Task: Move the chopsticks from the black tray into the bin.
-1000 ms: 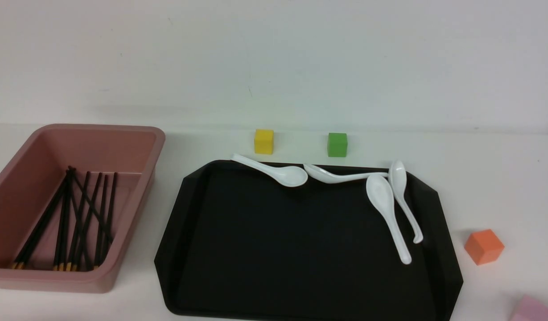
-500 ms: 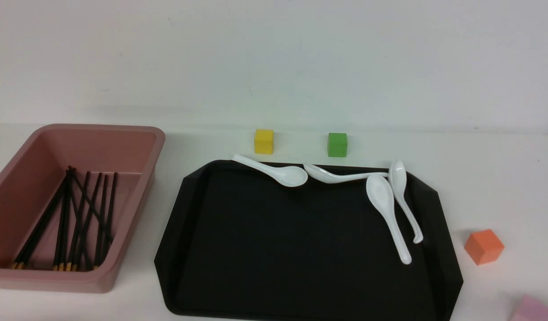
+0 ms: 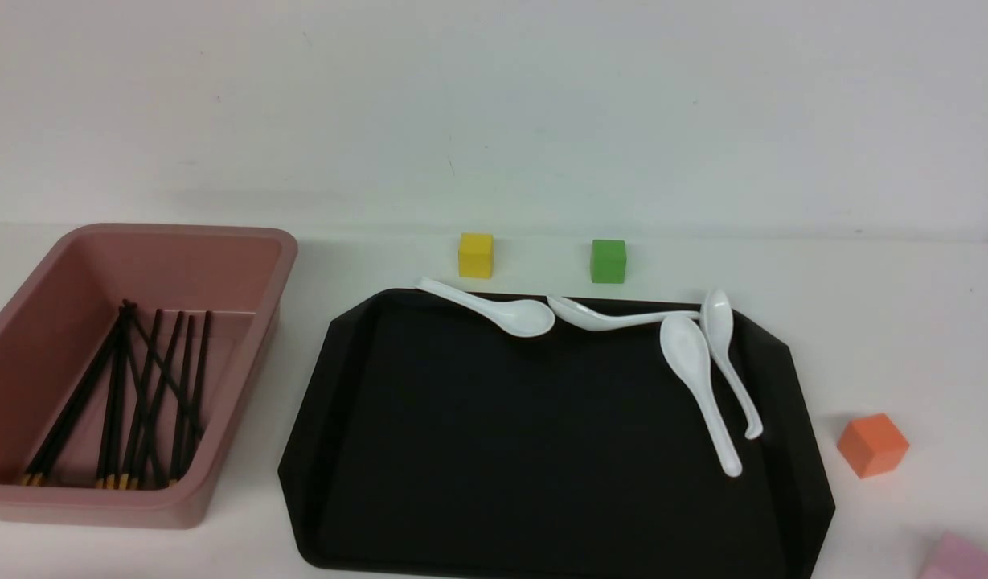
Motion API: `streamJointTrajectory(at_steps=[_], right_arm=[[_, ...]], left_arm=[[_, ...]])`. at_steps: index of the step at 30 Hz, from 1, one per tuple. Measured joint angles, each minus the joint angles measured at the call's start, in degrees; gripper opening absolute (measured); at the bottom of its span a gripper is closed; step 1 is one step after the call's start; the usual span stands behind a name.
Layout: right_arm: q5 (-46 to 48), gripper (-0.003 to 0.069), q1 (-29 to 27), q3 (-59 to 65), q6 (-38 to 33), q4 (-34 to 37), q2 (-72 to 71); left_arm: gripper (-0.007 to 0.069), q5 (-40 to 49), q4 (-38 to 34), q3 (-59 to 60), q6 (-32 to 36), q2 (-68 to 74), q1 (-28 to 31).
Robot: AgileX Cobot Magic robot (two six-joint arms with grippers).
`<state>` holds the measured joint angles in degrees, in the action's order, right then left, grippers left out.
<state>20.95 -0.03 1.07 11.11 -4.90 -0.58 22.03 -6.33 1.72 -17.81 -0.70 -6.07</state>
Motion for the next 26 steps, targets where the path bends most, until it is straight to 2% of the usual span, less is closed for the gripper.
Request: streamJointTrajectory(at_steps=[26], right_arm=[[0.00,0.0235,0.00,0.00,0.00,0.06,0.00]], left_arm=[[0.0238,0.00,0.00,0.00,0.00,0.00,0.00]])
